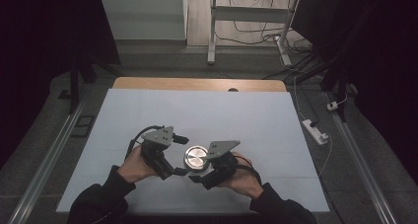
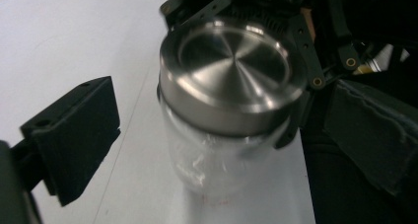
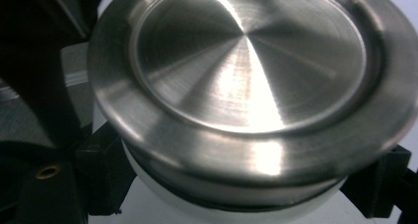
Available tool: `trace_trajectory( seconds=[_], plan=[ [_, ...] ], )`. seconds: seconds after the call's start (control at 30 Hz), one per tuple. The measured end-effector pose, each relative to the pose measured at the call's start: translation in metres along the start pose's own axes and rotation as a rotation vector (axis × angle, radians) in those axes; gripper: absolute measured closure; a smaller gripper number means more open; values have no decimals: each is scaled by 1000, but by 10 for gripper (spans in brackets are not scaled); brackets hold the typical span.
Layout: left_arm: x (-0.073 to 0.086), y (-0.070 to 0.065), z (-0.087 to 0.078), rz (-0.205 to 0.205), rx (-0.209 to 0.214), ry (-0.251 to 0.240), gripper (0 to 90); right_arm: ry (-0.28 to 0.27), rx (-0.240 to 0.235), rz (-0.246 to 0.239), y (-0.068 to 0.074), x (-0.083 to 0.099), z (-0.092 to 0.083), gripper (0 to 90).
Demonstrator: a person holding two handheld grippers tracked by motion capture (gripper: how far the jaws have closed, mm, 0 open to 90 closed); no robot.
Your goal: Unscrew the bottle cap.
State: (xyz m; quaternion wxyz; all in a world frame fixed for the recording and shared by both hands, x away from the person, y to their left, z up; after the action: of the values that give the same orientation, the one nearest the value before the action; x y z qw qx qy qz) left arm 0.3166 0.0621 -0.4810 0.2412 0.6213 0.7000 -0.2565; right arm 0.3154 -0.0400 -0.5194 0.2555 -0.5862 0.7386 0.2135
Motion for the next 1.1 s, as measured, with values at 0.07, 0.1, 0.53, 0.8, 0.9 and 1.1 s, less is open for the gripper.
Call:
trace_trajectory(
  seconds=[0.07,0.1,0.53,0.8,0.9,1.1],
  plan=[
    [-3,-1,3,36,17,10,36,7,-10,-27,1,0,0,150],
    [-6,-1,5,56,33,10,47,10,-18,-33,3,1,0,150],
    [-22,-4,15,69,-33,-12,198,4,-17,-48,2,-1,-4,150],
    [-30,8,23,-140,-278,-24,200,0,146,83,-19,0,-3,150],
    [-33,11,26,-195,-330,-29,199,-3,201,127,-25,0,-3,150],
    [-36,16,18,-248,-199,-91,21,-12,206,155,-27,0,-5,150]
  ],
)
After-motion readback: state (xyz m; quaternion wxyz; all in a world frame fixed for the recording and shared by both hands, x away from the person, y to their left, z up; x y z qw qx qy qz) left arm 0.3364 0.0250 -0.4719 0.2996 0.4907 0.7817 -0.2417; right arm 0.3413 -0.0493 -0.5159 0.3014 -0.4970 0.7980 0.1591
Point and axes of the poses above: each handheld gripper's, and its own axes: z roughly forward along the jaws, x roughly out of its underside, y roughly to its left, the point moved 8 cm from there along z, roughly forward along the jaws, and after that the axes turned 15 degrees about y, right-handed, at the moved point
